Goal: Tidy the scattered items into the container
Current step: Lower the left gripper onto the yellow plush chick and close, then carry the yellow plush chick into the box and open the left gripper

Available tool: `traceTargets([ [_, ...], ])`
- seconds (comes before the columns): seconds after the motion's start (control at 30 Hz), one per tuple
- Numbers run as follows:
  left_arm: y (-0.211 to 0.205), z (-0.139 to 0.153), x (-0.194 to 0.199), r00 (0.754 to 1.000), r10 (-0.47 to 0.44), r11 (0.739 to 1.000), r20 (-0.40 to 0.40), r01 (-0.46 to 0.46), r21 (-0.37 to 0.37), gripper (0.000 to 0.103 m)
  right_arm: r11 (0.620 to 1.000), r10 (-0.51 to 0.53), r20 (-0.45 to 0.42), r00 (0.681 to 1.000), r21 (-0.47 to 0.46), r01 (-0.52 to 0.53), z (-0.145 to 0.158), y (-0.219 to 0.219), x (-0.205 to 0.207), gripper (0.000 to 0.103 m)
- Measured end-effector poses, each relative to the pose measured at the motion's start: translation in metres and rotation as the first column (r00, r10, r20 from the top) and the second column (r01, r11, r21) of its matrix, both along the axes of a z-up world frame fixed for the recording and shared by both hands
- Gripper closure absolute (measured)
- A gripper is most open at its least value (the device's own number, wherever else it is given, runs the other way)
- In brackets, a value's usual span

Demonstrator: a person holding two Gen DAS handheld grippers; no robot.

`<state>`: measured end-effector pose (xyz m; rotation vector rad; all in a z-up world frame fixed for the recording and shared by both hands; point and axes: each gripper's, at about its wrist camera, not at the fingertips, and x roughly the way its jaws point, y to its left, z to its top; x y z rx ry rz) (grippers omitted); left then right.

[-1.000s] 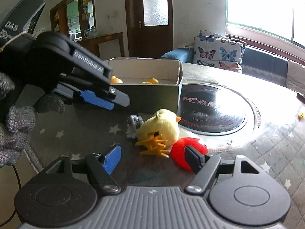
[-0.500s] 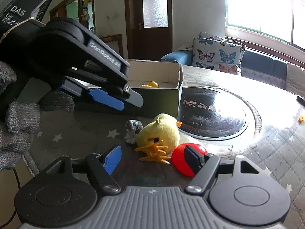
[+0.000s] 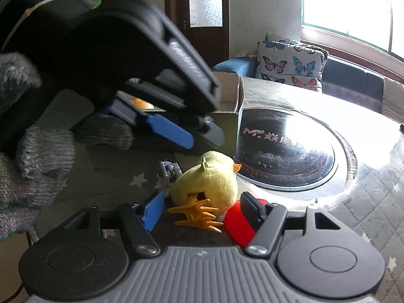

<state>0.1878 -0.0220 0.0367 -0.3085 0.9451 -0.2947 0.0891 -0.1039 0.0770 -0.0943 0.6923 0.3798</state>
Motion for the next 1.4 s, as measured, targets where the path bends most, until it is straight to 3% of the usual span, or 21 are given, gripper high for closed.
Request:
traceTargets([
  [0.57, -0.016, -0.014, 0.022, 0.998, -0.036, 0.998, -0.055, 0.039, 0.043, 0.071, 0.998, 0.037, 0.000, 0.999, -0.058, -0.037, -0.006, 0.011, 0.008, 0.040],
  [0.9, -0.018, -0.023, 0.028, 0.997, -0.033, 0.998, -0.074, 0.036, 0.043, 0.065, 0.998, 0.027, -0.007, 1.000, -0.064, -0.027, -0.009, 0.009, 0.012, 0.042],
  [1.03, -0.017, -0.024, 0.028, 0.997, -0.031, 0.999, -0.071, 0.033, 0.034, 0.065, 0.998, 0.017, -0.004, 1.000, -0.057, -0.018, -0.008, 0.008, 0.012, 0.047],
  [1.23, -0.012, -0.014, 0.020, 0.998, -0.035, 0.999, -0.048, 0.035, 0.009, 0.067, 0.999, 0.022, 0.020, 1.000, -0.049, -0.021, 0.004, 0.005, 0.007, 0.048],
  [1.4, 0.002, 0.014, 0.014, 1.000, -0.012, 1.000, 0.017, 0.012, -0.015, 0.067, 0.998, 0.041, 0.067, 0.997, -0.050, -0.038, 0.023, 0.006, 0.003, 0.048],
])
